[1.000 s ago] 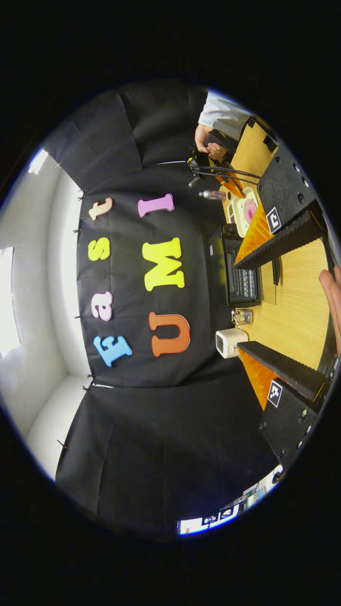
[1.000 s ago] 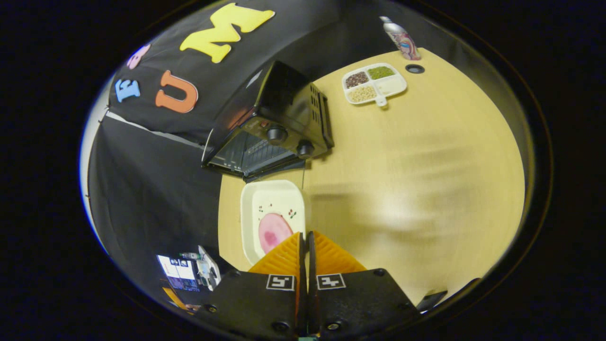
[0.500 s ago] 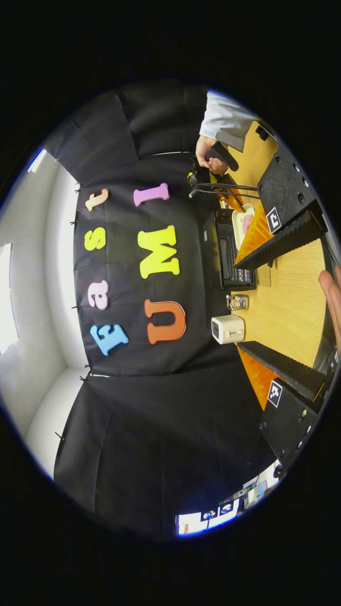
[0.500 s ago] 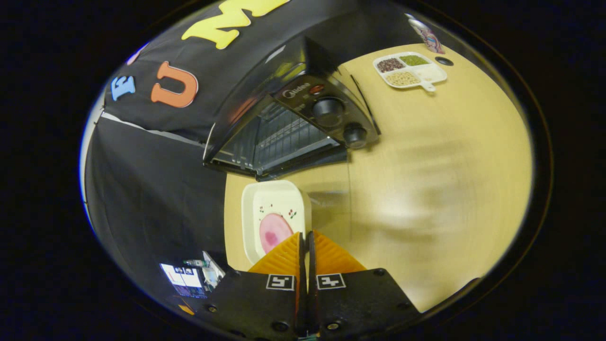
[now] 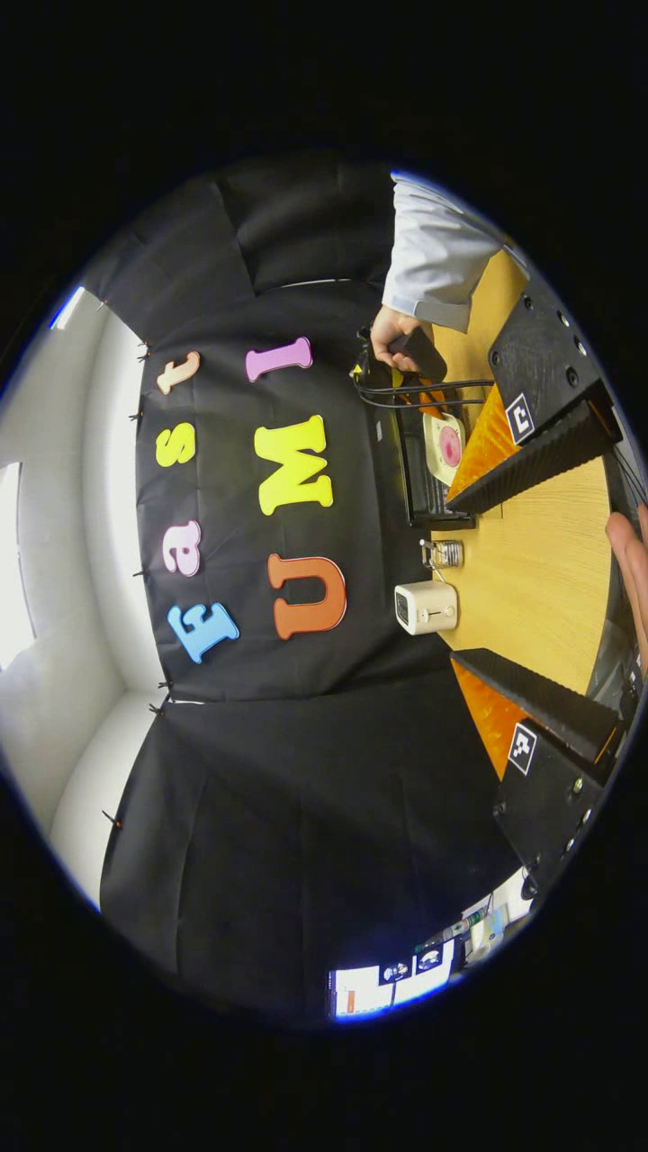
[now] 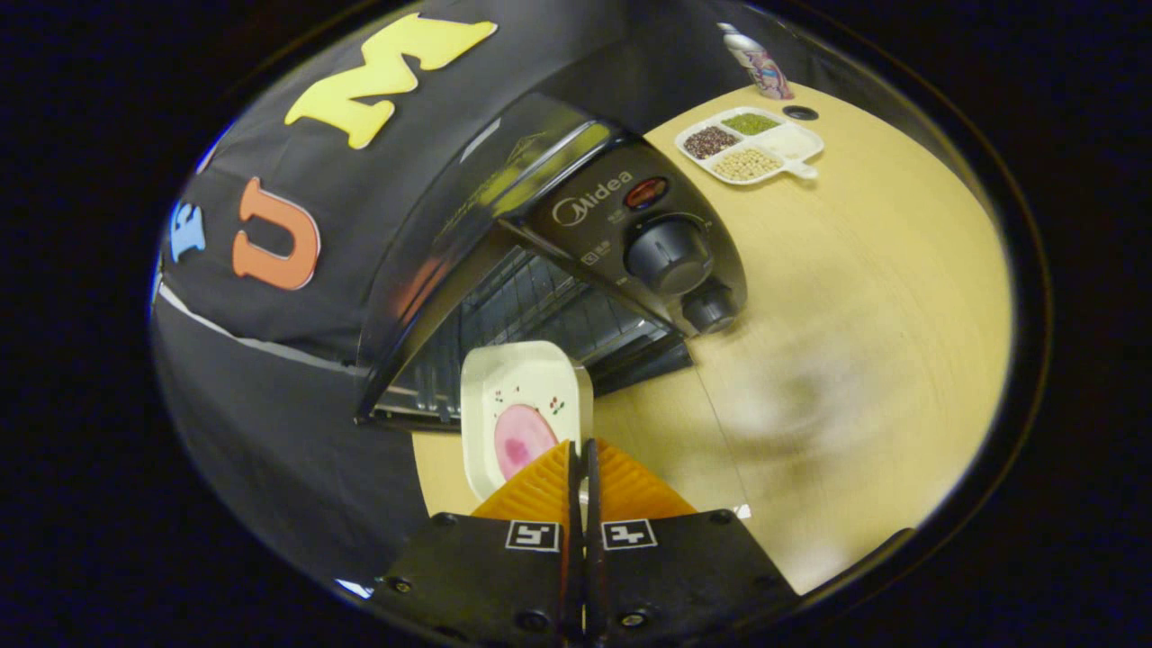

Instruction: Open the electric oven with the left hand, put the food in, and close the electric oven.

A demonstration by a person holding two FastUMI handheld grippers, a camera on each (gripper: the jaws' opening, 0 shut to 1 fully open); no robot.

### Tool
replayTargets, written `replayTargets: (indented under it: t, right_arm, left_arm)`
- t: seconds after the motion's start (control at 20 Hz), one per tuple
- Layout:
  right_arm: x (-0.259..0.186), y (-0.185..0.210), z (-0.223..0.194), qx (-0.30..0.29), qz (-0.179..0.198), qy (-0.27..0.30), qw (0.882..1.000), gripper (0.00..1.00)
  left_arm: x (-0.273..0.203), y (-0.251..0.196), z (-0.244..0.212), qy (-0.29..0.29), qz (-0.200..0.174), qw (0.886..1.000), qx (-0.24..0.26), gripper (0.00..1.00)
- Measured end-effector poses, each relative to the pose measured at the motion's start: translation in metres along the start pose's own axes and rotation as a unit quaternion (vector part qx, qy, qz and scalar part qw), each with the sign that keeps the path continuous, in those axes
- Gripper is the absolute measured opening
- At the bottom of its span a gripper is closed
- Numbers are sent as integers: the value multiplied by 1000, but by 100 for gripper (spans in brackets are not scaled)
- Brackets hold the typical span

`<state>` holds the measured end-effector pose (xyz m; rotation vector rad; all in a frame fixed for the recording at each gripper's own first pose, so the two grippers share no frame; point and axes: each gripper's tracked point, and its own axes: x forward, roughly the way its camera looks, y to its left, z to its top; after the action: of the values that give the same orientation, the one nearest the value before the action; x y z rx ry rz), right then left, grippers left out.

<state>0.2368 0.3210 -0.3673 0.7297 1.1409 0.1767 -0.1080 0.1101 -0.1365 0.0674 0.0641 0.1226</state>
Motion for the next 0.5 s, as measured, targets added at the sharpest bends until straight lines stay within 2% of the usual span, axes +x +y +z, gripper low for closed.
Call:
replayTargets:
  t: [0.2,0.25,0.35,0.4,0.5]
  right_arm:
    - [31,19,7,90,28,-44,995,4]
    - [37,19,12,118,30,-68,990,2]
    - [47,22,25,163,39,-119,979,4]
    - [51,22,30,179,44,-140,973,1]
    - [62,25,34,205,56,-164,963,4]
  left_arm:
    - [6,17,-14,9,13,1000,-21,96]
    - [7,20,-18,12,15,1000,-24,96]
    - [6,22,-19,7,20,1000,-20,96]
    - [6,21,-21,8,18,1000,-17,96]
    - [9,16,-25,15,9,1000,-17,96]
